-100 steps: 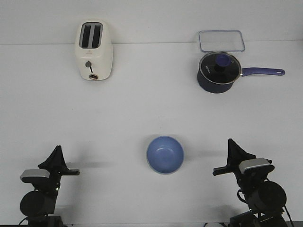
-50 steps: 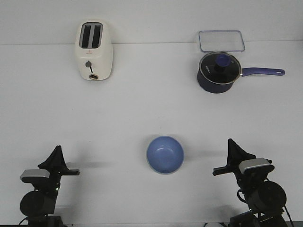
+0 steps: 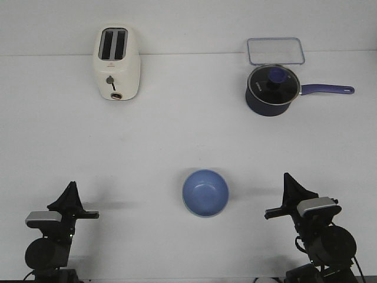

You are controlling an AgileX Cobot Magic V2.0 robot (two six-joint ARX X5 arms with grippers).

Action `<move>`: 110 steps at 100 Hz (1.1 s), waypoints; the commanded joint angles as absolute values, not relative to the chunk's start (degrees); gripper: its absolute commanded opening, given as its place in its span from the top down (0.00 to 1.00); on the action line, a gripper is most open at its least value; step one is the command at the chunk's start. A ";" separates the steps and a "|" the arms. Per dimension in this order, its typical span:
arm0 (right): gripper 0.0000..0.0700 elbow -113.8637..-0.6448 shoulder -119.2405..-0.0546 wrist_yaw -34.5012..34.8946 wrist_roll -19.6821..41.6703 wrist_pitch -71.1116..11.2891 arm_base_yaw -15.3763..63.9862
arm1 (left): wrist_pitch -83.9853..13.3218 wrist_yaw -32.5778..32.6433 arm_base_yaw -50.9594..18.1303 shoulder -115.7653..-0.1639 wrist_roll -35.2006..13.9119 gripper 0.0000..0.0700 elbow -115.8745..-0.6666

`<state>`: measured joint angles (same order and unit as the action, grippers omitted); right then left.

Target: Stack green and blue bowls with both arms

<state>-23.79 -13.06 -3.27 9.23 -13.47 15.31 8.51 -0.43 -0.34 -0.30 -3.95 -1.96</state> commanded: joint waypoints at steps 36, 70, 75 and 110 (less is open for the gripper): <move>1.00 -14.57 -7.99 -2.02 -10.72 -5.65 6.90 | 9.08 -0.71 -0.30 -0.23 -4.12 0.98 -0.80; 1.00 -0.73 -0.08 0.60 -17.15 -1.83 2.17 | 9.06 -0.71 -0.30 -0.21 -4.12 0.98 -0.80; 1.00 -0.73 -0.08 0.43 -16.99 -2.22 2.17 | 9.13 -0.71 -0.30 -0.19 -4.14 0.98 -0.82; 1.00 -0.73 -0.08 -0.97 -16.38 -1.69 2.24 | 9.04 -0.71 -0.30 -0.21 -4.12 0.98 -0.82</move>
